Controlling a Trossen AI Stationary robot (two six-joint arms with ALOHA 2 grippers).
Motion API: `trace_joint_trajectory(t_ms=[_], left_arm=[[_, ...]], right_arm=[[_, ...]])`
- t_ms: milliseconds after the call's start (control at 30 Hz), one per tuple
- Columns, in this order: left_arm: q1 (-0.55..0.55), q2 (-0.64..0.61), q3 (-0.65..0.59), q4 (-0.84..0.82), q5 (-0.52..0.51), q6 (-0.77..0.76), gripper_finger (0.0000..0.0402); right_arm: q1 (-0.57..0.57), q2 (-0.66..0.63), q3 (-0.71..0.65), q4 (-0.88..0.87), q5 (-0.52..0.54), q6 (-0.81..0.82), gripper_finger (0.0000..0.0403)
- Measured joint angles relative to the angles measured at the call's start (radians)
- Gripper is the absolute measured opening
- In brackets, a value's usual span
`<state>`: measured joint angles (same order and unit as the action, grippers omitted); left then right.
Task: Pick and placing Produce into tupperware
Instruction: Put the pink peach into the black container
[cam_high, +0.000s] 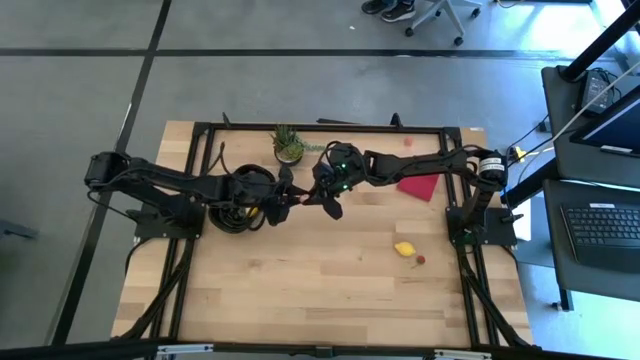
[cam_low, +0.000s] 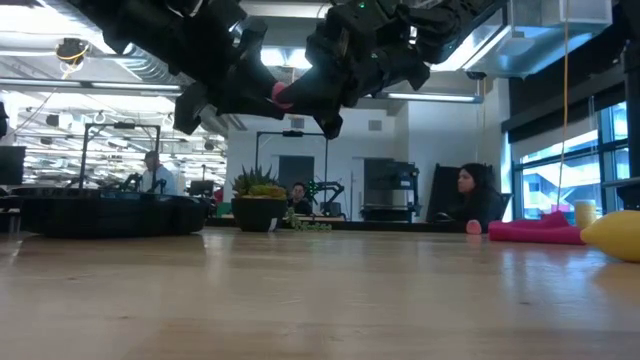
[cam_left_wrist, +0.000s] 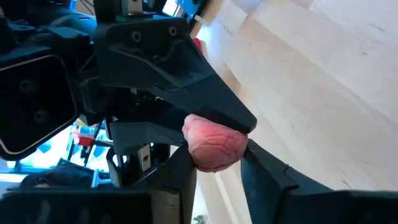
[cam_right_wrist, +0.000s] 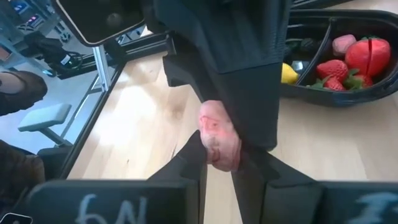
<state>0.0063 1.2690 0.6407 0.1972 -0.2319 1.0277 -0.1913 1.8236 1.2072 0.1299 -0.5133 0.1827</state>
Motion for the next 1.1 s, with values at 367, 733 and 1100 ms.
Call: trace_joint_trajectory(t_ms=[367,733,1100], left_arm=[[-0.001,-0.002,-0.002,0.041,0.001,-0.079,0.0177],[0.0,-0.002,-0.002,0.052,0.001,-0.076,0.0187],[-0.044,-0.002,-0.001,0.051,-0.006,-0.079,0.0186]], right_arm=[[0.0,-0.003,0.002,0.004,0.0,-0.003,0.0057],[0.0,-0.003,0.003,0.006,0.005,-0.004,0.0057],[0.002,-0.003,0.003,-0.001,-0.006,-0.002,0.0057]])
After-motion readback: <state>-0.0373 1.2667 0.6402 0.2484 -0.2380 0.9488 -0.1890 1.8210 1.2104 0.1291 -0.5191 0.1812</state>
